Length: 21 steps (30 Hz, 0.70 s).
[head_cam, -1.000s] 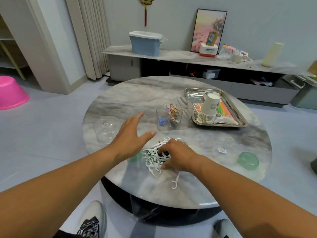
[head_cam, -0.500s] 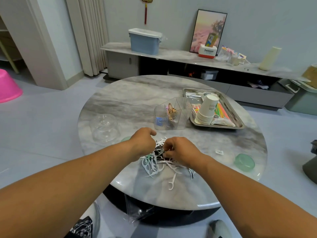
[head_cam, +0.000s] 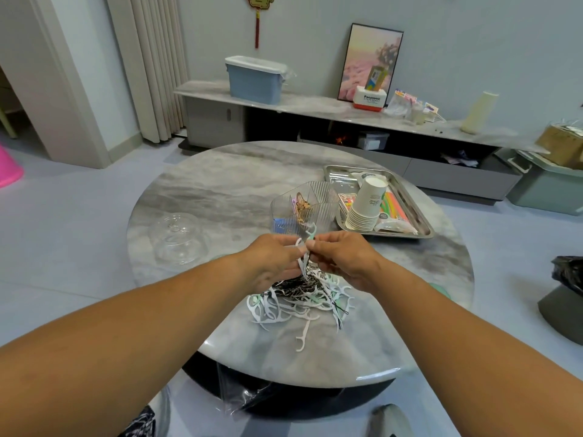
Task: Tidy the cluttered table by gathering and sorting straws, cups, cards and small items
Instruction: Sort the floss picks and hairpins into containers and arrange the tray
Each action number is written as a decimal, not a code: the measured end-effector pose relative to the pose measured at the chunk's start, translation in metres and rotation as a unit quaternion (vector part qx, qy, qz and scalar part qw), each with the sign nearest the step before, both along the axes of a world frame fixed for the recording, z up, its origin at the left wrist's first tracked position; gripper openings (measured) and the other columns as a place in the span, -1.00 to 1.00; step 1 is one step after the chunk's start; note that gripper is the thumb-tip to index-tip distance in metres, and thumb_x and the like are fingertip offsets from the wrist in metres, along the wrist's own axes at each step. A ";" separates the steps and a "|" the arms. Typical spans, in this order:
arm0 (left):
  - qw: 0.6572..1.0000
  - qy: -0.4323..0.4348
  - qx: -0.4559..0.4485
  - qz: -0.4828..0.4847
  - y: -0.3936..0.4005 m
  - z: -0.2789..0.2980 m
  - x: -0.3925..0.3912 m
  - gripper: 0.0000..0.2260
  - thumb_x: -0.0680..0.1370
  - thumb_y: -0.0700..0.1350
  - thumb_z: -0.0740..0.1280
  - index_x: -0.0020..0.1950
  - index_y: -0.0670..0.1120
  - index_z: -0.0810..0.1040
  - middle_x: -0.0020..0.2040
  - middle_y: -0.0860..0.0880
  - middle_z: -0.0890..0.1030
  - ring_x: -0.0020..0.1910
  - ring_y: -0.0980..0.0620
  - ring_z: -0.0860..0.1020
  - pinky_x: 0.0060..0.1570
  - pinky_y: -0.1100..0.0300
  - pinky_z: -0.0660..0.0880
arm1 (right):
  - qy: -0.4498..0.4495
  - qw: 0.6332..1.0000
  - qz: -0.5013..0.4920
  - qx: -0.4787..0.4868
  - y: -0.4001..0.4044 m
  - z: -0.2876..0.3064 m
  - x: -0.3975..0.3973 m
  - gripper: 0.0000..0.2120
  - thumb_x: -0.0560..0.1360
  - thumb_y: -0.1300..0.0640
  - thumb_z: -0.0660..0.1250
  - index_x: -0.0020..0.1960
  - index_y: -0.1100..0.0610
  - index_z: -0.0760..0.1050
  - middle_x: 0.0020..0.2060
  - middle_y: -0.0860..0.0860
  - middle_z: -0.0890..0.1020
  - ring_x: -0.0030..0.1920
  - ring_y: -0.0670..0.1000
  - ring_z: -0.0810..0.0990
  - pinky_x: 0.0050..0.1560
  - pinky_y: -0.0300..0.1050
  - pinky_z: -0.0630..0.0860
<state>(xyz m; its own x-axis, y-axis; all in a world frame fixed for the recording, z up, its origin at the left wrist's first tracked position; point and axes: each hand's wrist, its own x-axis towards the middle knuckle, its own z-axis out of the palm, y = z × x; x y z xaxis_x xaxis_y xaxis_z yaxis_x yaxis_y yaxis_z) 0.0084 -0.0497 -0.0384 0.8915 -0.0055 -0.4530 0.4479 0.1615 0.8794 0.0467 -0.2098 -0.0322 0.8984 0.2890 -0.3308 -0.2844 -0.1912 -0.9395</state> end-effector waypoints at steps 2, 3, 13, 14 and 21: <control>1.000 -0.005 -0.020 0.014 -0.005 -0.002 0.002 -0.74 0.61 -0.27 0.37 0.30 -0.18 0.57 0.11 -0.20 0.69 0.10 -0.12 0.67 0.16 -0.01 0.61 | 0.010 1.000 -0.004 0.004 0.004 0.001 0.000 -0.83 0.56 0.22 0.43 0.11 0.28 0.65 -0.35 0.06 0.63 -0.38 -0.08 0.56 -0.32 -0.27 0.54; 0.999 -0.006 -0.025 0.020 -0.007 -0.003 0.002 -0.76 0.61 -0.28 0.37 0.27 -0.18 0.59 0.08 -0.20 0.70 0.05 -0.11 0.69 0.09 0.02 0.63 | 0.013 1.000 -0.008 0.002 0.005 0.001 0.001 -0.82 0.57 0.22 0.42 0.13 0.28 0.65 -0.34 0.06 0.61 -0.38 -0.07 0.54 -0.32 -0.26 0.53; 0.996 0.017 -0.052 0.067 0.002 0.004 0.010 -0.75 0.58 -0.41 0.34 0.24 -0.29 0.57 -0.05 -0.23 0.70 -0.31 -0.03 0.71 -0.36 0.20 0.63 | 0.009 0.999 -0.023 -0.042 0.005 0.003 0.003 -0.86 0.58 0.21 0.41 0.11 0.24 0.63 -0.28 0.10 0.64 -0.39 -0.05 0.53 -0.33 -0.22 0.48; 0.996 0.019 -0.059 0.061 0.002 0.005 0.010 -0.75 0.59 -0.41 0.32 0.26 -0.30 0.57 -0.05 -0.23 0.70 -0.27 -0.04 0.72 -0.33 0.19 0.65 | 0.004 0.999 -0.016 -0.041 0.004 0.004 0.002 -0.88 0.58 0.23 0.41 0.09 0.24 0.64 -0.29 0.09 0.64 -0.39 -0.06 0.53 -0.33 -0.23 0.50; 0.995 0.010 -0.077 0.061 0.002 0.003 0.006 -0.66 0.51 -0.40 0.42 0.28 -0.30 0.53 -0.05 -0.18 0.70 -0.14 -0.03 0.70 -0.29 0.22 0.65 | -0.049 0.998 -0.003 -0.048 0.004 0.008 0.001 -0.83 0.45 0.33 0.52 0.04 0.28 0.67 -0.25 0.13 0.69 -0.32 -0.03 0.62 -0.29 -0.24 0.58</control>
